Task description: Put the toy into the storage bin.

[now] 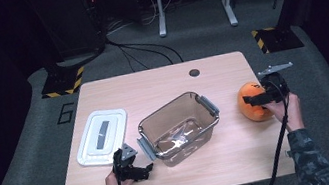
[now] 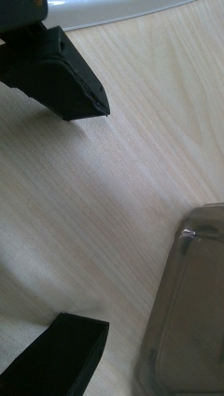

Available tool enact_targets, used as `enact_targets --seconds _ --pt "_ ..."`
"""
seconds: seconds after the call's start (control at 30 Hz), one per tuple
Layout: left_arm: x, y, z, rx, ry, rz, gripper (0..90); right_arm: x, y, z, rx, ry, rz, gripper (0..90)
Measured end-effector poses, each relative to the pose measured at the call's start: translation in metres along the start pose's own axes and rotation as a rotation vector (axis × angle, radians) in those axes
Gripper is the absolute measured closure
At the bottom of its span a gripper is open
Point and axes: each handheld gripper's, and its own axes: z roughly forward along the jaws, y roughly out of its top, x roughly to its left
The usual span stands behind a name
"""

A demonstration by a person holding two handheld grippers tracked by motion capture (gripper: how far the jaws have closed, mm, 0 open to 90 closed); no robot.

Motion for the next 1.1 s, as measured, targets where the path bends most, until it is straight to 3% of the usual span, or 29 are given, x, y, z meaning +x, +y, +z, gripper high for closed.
enact_targets --seconds 0.8,0.9,1.1 --pt "0.0 0.0 0.0 0.002 -0.005 -0.008 0.2 -0.039 0.001 0.025 0.066 0.024 0.126 0.0" --pt "0.0 0.0 0.0 0.002 -0.006 -0.008 0.2 -0.043 0.001 0.029 0.069 0.034 0.141 3.0" --pt "0.0 0.0 0.0 0.006 -0.007 -0.006 0.2 -0.046 -0.002 0.035 0.098 0.063 0.162 19.9"
